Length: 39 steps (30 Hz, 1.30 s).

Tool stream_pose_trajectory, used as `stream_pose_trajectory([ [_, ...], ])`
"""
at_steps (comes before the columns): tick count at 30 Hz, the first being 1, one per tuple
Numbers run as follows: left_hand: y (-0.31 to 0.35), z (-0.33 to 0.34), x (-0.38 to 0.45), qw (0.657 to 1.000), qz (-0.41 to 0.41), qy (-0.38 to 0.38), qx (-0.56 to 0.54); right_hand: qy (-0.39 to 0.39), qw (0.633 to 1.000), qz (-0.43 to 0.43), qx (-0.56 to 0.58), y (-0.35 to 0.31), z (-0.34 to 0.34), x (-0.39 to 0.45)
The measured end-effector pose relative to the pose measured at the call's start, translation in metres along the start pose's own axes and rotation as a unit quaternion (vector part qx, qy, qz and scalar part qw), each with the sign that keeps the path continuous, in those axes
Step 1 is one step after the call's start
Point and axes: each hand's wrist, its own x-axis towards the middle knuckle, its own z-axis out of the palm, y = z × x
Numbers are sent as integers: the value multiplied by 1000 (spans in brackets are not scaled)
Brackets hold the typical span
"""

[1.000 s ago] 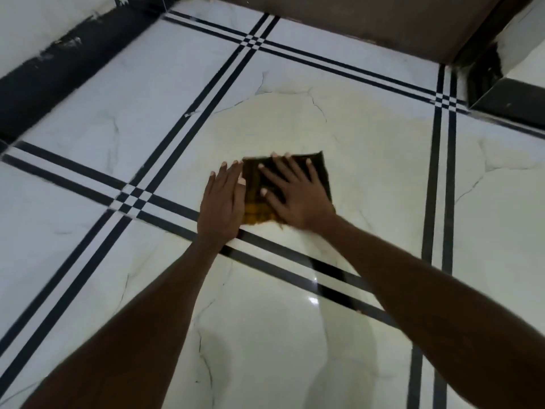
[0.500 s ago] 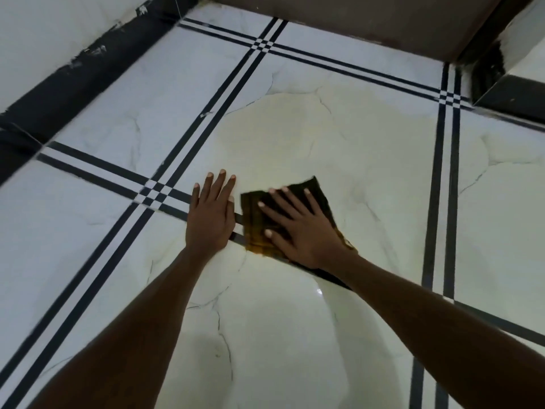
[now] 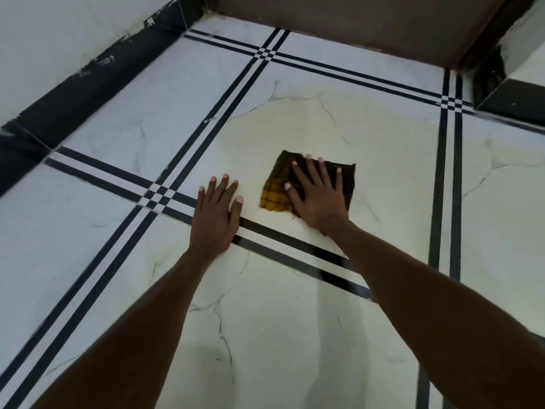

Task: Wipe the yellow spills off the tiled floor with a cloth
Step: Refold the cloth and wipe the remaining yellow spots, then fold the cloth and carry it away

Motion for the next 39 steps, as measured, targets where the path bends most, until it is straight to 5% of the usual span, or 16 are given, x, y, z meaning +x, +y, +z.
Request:
stream_pose_trajectory([
  [4, 35, 6, -6, 993, -79, -35, -80, 15, 998, 47, 49, -26, 10, -65],
  [6, 57, 8, -12, 987, -85, -53, -128, 3, 984, 50, 172, -42, 6, -88],
  [12, 100, -4, -2, 962, -143, -105, -207, -33, 823, 182, 538, -32, -44, -83],
  [19, 157, -74, 8, 872, -274, -152, -376, -14, 783, 274, 559, -24, -95, -86],
  [24, 209, -160, 9, 841, -287, -134, -439, -75, 633, 360, 682, -48, -167, -103],
  [31, 298, -363, 25, 778, -323, -106, -528, -115, 420, 360, 825, -104, -371, -147],
  [36, 359, -521, 23, 821, -305, -121, -468, -81, 346, 327, 876, -146, -540, -186],
  [39, 386, -611, 10, 881, -243, -119, -387, -72, 383, 297, 872, -180, -635, -217],
])
